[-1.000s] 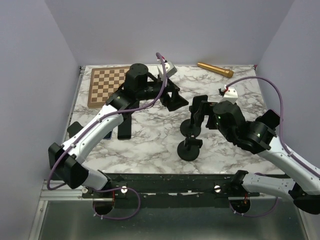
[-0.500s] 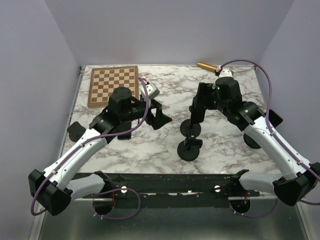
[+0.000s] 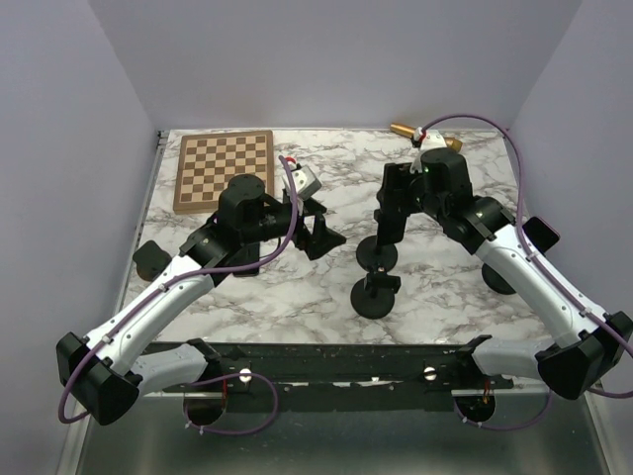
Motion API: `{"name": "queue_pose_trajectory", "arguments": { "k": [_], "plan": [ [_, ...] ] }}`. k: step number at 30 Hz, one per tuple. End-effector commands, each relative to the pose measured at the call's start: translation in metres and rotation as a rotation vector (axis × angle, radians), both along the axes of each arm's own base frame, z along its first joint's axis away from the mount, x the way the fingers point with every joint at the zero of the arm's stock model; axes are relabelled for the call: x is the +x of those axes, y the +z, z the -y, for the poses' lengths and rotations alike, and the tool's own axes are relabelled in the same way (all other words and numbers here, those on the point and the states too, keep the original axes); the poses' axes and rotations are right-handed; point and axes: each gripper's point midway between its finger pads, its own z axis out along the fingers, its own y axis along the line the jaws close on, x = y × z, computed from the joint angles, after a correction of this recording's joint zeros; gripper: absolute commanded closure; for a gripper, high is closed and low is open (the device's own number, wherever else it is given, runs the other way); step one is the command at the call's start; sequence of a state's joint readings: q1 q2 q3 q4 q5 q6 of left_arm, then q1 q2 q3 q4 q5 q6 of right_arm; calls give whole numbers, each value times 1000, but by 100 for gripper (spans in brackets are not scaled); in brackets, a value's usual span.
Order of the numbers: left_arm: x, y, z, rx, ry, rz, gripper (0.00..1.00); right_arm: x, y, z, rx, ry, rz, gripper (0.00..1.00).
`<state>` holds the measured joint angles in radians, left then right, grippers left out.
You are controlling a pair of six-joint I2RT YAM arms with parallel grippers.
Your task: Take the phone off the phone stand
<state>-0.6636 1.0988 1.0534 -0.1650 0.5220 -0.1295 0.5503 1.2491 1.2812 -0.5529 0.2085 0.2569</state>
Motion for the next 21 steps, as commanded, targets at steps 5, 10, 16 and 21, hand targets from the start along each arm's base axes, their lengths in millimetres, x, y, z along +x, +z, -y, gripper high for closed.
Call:
{"name": "queue_pose_trajectory", "arguments": {
  "k": [5,10,16,21],
  "plan": [
    [7,7,2,-6,28,34,2,-2,-8,-10,-4,82,3,10],
    [8,4,3,3,37,36,2,-1,-11,-7,3,75,-8,10],
    [8,2,4,9,37,33,2,1,-21,-5,14,59,-32,9],
    [9,1,4,13,40,35,2,1,-22,-7,27,61,-36,8]
  ]
}}
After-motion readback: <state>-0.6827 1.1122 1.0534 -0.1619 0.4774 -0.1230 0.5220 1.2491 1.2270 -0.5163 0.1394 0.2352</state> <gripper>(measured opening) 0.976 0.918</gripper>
